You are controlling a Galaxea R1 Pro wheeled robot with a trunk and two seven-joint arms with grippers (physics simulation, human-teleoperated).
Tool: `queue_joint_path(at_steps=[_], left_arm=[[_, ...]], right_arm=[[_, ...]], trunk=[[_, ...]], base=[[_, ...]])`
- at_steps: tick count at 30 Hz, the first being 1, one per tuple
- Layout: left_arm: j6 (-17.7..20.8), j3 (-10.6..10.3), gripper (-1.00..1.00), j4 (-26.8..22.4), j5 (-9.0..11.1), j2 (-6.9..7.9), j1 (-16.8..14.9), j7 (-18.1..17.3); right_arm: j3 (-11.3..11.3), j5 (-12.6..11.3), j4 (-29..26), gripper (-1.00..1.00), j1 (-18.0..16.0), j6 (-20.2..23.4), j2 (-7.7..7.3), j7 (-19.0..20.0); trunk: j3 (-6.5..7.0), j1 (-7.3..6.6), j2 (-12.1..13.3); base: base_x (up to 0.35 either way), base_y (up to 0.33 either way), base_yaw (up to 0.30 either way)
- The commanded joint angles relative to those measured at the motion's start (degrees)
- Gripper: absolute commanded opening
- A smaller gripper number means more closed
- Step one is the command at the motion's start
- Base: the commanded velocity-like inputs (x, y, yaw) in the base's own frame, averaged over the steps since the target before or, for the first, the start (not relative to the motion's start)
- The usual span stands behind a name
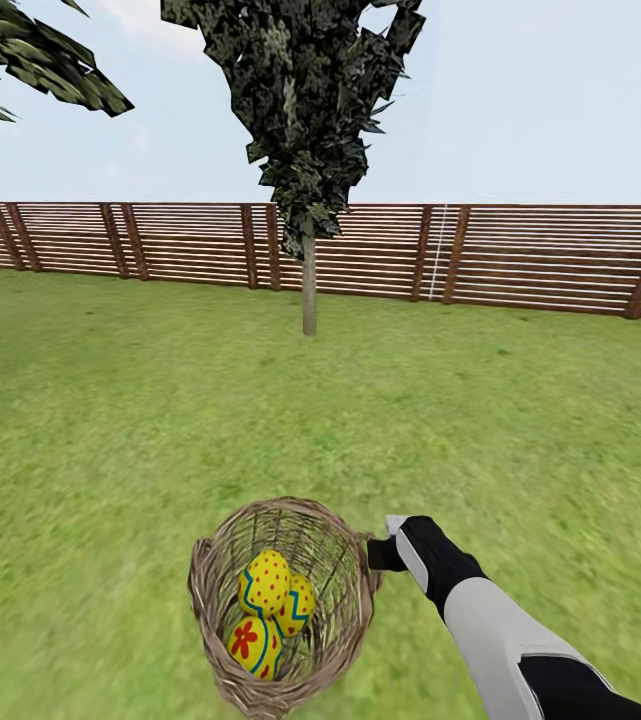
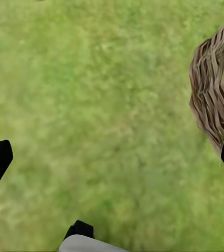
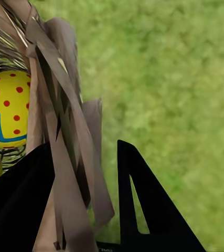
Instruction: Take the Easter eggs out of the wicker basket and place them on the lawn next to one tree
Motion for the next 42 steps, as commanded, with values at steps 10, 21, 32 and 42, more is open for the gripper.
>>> queue_joint_path(at_steps=[10, 21, 32, 42], left_arm=[[0.5, 0.1, 1.0, -0.1, 0.6, -0.02, 0.0, -0.2], [0.5, 0.1, 1.0, -0.1, 0.6, -0.05, 0.0, -0.2], [0.5, 0.1, 1.0, -0.1, 0.6, -0.06, 0.0, -0.2], [0.5, 0.1, 1.0, -0.1, 0.6, -0.05, 0.0, -0.2]], right_arm=[[-0.5, -0.7, -0.1, -1.0, -0.1, 0.2, 0.08, 0.0], [-0.5, -0.7, -0.1, -1.0, -0.1, 0.2, 0.08, 0.0], [-0.5, -0.7, -0.1, -1.0, 0.0, 0.2, 0.08, 0.0], [-0.5, -0.7, -0.1, -1.0, 0.0, 0.2, 0.08, 0.0]], trunk=[[-0.07, 0.05, -0.1], [-0.07, 0.05, -0.1], [-0.07, 0.05, -0.1], [-0.07, 0.05, -0.1]], base=[[0.339, 0.0, 0.0], [0.339, 0.0, 0.0], [0.339, 0.0, 0.0], [0.339, 0.0, 0.205]])
